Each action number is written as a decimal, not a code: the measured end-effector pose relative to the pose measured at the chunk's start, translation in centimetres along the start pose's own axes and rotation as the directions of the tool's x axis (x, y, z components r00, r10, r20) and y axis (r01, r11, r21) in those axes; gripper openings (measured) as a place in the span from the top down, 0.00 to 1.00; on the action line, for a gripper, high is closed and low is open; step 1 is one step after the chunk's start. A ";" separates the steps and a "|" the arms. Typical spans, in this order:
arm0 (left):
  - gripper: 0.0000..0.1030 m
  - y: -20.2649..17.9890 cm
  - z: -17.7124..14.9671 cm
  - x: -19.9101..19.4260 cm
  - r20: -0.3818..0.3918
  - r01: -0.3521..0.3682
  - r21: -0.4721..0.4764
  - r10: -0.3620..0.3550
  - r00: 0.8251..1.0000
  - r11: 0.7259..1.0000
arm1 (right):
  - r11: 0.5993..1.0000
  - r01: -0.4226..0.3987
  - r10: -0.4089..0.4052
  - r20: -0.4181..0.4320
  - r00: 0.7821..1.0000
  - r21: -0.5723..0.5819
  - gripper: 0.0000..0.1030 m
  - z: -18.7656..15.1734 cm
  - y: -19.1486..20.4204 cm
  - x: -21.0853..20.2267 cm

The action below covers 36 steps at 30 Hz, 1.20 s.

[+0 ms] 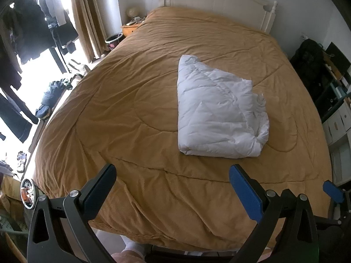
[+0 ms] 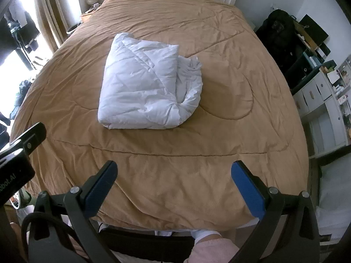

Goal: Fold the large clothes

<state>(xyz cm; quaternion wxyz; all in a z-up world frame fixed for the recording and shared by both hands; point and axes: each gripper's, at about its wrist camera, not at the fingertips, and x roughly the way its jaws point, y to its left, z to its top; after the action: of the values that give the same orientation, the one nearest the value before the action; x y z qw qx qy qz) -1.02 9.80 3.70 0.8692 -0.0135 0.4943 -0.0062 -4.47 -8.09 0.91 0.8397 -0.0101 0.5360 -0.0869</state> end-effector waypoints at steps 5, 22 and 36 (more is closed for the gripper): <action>0.01 0.2 0.1 0.0 -0.003 0.003 0.001 -0.003 1.000 1.000 | 1.000 -0.001 0.002 -0.001 1.000 0.004 0.00 0.0 0.1 0.0; 0.01 -0.5 -0.3 0.1 -0.013 -0.008 0.022 0.009 1.000 1.000 | 0.999 -0.025 0.025 -0.010 1.000 0.023 0.00 0.0 -0.5 0.1; 0.01 -1.0 -0.4 -0.1 -0.005 -0.007 0.047 0.007 1.000 0.999 | 0.999 -0.042 0.042 -0.023 0.999 0.026 0.00 -0.2 -0.5 0.3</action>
<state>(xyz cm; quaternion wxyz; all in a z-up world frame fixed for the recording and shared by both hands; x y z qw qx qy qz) -1.40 8.81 3.65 0.8681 0.0089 0.4961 -0.0148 -4.60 -8.57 0.62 0.8350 0.0130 0.5447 -0.0764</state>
